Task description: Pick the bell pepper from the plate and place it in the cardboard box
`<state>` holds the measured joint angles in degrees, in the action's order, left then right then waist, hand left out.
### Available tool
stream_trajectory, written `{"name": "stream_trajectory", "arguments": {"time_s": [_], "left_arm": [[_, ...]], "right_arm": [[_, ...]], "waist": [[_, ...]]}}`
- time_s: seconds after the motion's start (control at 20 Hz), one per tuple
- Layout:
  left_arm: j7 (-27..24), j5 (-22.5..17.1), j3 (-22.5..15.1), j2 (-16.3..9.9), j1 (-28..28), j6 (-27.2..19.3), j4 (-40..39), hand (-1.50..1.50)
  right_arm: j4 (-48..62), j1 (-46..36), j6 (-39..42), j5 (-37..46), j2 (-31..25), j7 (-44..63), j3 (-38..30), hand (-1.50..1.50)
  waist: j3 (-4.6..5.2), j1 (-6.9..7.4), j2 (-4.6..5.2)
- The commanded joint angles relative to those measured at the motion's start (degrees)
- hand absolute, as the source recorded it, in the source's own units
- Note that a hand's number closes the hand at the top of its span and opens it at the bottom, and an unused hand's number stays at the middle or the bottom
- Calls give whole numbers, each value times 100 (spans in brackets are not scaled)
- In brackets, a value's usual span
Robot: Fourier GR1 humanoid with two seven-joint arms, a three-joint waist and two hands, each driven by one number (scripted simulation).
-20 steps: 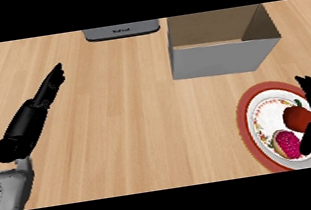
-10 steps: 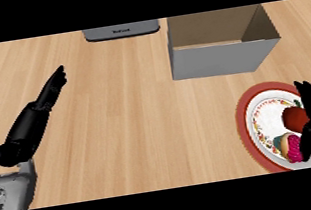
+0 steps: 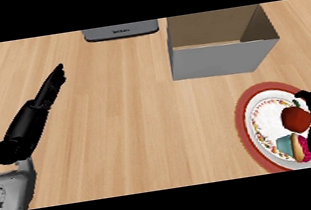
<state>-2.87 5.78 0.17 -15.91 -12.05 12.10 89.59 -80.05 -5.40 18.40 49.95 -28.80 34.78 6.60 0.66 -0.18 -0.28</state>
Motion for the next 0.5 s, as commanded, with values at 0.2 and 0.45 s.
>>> {"name": "stream_trajectory", "arguments": {"time_s": [0.2, 0.45], "left_arm": [[-166, 299, -156, 274, 158, -147, 66, 0], [-60, 185, 16, 170, 120, 69, 251, 0]], "right_arm": [[443, -406, -714, 660, 108, -737, 171, 150], [788, -291, -1349, 1115, 188, -1193, 171, 150]], "waist": [[-67, 40, 33], [-67, 42, 28]]}}
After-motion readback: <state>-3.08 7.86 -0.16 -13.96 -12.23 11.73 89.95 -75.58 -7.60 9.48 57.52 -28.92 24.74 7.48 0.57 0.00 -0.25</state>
